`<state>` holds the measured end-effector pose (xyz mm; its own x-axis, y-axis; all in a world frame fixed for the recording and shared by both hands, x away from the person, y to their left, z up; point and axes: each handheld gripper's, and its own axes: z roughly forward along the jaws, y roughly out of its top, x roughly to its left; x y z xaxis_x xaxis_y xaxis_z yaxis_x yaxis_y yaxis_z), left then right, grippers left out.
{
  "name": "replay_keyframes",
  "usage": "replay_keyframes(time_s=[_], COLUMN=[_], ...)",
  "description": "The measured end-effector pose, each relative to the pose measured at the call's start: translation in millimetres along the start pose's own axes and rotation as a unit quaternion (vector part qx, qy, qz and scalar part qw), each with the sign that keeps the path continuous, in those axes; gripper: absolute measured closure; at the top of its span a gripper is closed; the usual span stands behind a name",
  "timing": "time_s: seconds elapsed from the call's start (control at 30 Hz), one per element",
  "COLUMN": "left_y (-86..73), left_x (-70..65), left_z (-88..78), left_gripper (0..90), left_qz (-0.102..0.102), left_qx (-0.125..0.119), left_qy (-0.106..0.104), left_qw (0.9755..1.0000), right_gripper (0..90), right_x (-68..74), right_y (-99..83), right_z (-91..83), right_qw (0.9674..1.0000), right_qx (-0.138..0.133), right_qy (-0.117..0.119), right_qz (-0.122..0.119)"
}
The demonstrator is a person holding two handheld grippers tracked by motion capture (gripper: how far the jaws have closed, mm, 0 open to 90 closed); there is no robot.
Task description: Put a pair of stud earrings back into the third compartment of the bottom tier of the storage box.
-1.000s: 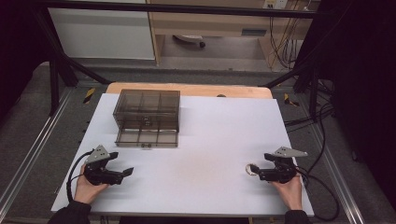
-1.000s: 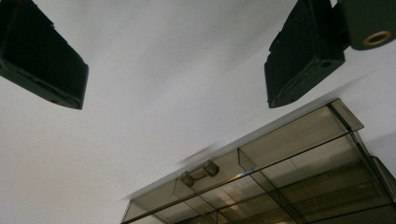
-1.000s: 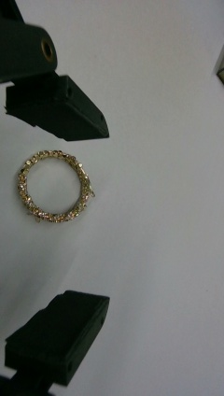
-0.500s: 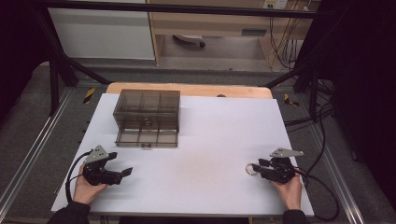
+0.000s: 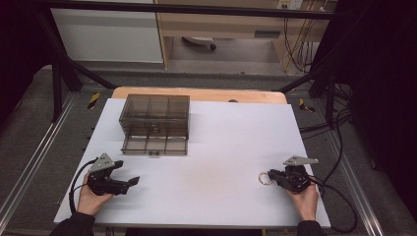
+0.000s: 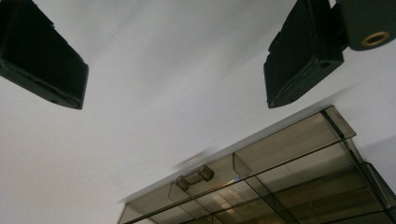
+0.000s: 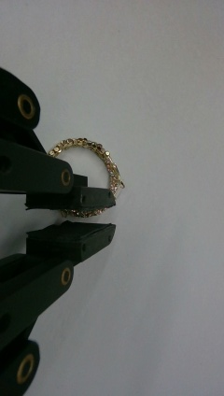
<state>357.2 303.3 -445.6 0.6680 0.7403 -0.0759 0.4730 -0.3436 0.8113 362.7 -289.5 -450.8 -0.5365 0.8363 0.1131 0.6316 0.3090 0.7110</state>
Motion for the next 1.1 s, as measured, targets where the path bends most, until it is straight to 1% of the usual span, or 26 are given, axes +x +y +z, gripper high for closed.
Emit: replay_keyframes(time_s=[0.03, 0.13, 0.33, 0.4, 0.57, 0.73, 0.87, 0.97, 1.07, 1.1], left_y=[0.0, 0.0, 0.1, 0.2, 0.1, 0.4, 0.7, 0.4, 0.3, 0.3], left_x=[0.0, -0.2, -0.3, -0.3, -0.2, -0.3, 0.0, -0.2, -0.3, -0.3], left_z=[0.0, -0.2, -0.4, -0.6, -1.1, -1.0, -1.0, -0.7, -0.3, -0.3], left_gripper=[6.3, 6.3, 6.3, 6.3, 6.3, 6.3, 6.3, 6.3, 6.3, 6.3], left_qz=[0.0, -0.002, -0.002, -0.001, -0.002, 0.0, -0.001, -0.001, -0.002, -0.002], left_qx=[0.0, -0.002, -0.002, -0.002, -0.003, -0.002, -0.004, -0.003, -0.003, -0.003], left_qy=[0.0, 0.0, 0.001, 0.001, 0.0, 0.001, 0.001, 0.002, 0.001, 0.001], left_qw=[1.0, 1.0, 1.0, 1.0, 1.0, 1.0, 1.0, 1.0, 1.0, 1.0], right_gripper=[82.9, 85.4, 86.0, 86.0, 86.2, 86.3, 86.3, 86.3, 86.4, 86.4], right_x=[0.1, 0.3, 0.8, 1.5, 3.8, 8.9, 13.9, 17.1, 23.1, 23.1], right_y=[0.0, 0.2, 1.6, 2.3, 4.8, 10.1, 14.0, 16.7, 23.7, 23.7], right_z=[0.5, 0.1, -3.1, -3.6, -6.0, -11.7, -11.7, -11.4, -10.3, -10.3], right_qw=[1.0, 1.0, 0.9999, 1.0, 1.0, 0.9998, 0.9998, 0.9997, 0.9995, 0.9995], right_qx=[-0.003, -0.001, -0.001, -0.002, -0.007, -0.017, -0.022, -0.021, -0.028, -0.028], right_qy=[0.0, -0.001, -0.002, -0.004, -0.003, 0.002, 0.005, 0.007, 0.014, 0.014], right_qz=[0.001, 0.005, 0.01, 0.006, 0.006, 0.009, 0.003, 0.003, 0.002, 0.002])
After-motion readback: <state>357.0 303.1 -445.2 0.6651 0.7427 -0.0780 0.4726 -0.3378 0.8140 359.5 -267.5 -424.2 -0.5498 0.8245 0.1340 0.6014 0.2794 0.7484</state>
